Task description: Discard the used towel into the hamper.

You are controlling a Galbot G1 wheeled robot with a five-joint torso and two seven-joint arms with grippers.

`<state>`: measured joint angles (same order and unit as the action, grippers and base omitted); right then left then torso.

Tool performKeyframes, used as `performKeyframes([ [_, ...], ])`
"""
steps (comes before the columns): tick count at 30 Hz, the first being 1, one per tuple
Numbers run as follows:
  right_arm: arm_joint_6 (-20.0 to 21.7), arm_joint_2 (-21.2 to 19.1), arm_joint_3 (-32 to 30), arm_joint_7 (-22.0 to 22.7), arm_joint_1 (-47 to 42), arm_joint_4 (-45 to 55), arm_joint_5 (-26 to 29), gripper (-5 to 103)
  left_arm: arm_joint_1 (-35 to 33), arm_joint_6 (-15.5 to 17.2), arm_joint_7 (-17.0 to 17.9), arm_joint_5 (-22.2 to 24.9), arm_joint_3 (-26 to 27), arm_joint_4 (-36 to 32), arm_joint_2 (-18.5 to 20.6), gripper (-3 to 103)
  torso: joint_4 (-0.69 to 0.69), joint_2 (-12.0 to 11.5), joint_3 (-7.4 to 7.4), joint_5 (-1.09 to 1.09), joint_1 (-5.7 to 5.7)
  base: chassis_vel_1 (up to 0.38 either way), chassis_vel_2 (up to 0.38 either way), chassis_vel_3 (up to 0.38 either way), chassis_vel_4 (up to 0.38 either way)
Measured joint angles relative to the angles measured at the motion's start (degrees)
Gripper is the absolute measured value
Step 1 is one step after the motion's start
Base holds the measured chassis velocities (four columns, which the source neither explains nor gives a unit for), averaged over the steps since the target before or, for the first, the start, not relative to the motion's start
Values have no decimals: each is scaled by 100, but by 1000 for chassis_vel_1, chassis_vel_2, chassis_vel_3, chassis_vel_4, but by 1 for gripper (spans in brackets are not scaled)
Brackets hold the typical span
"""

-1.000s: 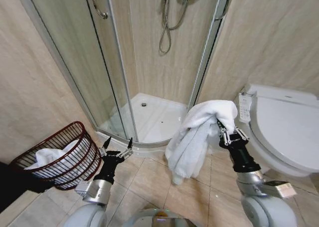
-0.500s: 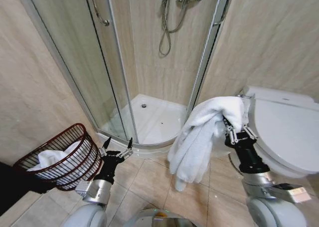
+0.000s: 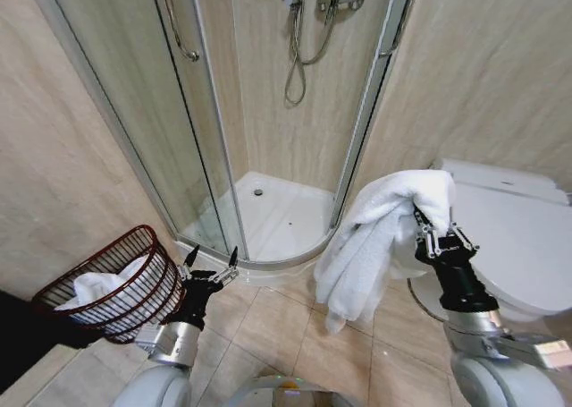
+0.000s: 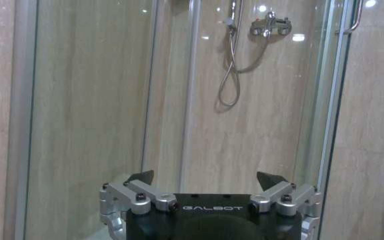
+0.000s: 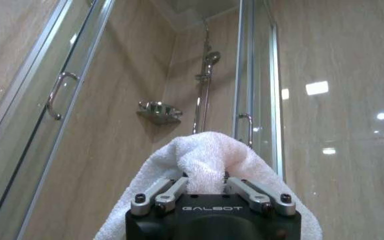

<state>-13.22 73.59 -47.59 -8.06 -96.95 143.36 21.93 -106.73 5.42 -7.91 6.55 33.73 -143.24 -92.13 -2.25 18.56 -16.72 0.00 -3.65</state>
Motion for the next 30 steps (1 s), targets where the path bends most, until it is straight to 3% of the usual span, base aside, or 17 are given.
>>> performKeyframes([
  [30,-92,59,-26,39,-129,-12,-70,14,0,0,0,0,0,0,0,100,0,709,-460,0,-250,0,0,0,0],
])
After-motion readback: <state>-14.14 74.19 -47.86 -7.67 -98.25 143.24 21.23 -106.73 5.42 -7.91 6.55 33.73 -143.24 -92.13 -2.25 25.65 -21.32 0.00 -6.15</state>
